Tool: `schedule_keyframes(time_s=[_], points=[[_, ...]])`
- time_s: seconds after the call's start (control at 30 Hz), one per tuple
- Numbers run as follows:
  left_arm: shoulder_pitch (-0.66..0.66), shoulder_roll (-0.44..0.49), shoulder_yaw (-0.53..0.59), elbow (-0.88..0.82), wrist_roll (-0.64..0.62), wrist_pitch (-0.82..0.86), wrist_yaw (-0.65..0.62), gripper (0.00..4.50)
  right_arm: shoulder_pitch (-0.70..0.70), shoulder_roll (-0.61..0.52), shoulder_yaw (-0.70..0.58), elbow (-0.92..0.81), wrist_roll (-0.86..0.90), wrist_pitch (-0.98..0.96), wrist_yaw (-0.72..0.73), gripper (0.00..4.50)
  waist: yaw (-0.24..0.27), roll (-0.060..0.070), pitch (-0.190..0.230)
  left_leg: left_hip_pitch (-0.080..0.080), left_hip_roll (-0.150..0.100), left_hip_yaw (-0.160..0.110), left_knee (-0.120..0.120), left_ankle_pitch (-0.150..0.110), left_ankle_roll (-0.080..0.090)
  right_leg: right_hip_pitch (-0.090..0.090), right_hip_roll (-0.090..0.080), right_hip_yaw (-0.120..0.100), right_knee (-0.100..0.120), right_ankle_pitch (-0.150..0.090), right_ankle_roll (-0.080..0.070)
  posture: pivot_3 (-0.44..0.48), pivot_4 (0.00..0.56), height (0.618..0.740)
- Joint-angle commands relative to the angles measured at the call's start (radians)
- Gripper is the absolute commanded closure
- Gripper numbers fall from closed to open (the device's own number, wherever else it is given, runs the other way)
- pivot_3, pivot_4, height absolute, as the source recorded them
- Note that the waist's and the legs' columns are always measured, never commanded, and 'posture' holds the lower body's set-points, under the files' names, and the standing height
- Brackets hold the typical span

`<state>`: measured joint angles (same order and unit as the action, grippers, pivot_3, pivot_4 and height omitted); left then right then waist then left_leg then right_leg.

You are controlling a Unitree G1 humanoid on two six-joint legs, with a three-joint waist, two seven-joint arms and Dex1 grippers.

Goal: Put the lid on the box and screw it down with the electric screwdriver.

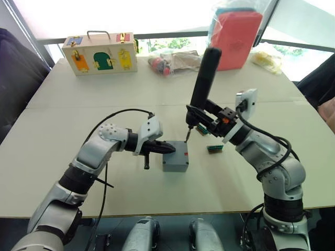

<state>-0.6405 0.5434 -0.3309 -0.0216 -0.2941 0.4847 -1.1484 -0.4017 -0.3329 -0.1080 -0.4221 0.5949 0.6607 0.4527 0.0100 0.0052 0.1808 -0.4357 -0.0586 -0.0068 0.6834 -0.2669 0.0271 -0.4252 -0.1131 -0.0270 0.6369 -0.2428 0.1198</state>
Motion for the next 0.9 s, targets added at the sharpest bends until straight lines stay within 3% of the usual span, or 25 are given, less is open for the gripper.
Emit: schedule_keyframes(time_s=[0.03,0.6,0.9], points=[[0.023,0.000,-0.023,0.017,0.030,0.012,0.005,4.50,-0.004,0.014,0.005,-0.019,-0.009,-0.061,0.001,2.59,0.000,0.000,0.000,0.000,0.000,0.000,0.000,0.000,0.000,0.000,0.000,0.000,0.000,0.000,0.000,0.000,0.150,0.740],[0.030,-0.021,-0.021,0.005,0.042,0.036,0.022,4.50,0.108,0.042,0.102,-0.020,-0.098,-0.170,-0.023,2.59,0.001,0.000,-0.001,0.017,0.001,-0.001,-0.002,-0.005,0.008,0.018,0.001,0.000,-0.005,-0.001,0.000,0.000,0.150,0.740],[0.040,-0.036,-0.029,0.002,0.052,0.039,0.042,4.50,0.156,0.065,0.084,0.010,-0.104,-0.179,-0.061,2.59,0.001,-0.001,-0.006,0.021,0.001,-0.001,-0.003,-0.005,0.008,0.022,0.001,0.000,-0.006,-0.001,0.000,0.000,0.150,0.740]])
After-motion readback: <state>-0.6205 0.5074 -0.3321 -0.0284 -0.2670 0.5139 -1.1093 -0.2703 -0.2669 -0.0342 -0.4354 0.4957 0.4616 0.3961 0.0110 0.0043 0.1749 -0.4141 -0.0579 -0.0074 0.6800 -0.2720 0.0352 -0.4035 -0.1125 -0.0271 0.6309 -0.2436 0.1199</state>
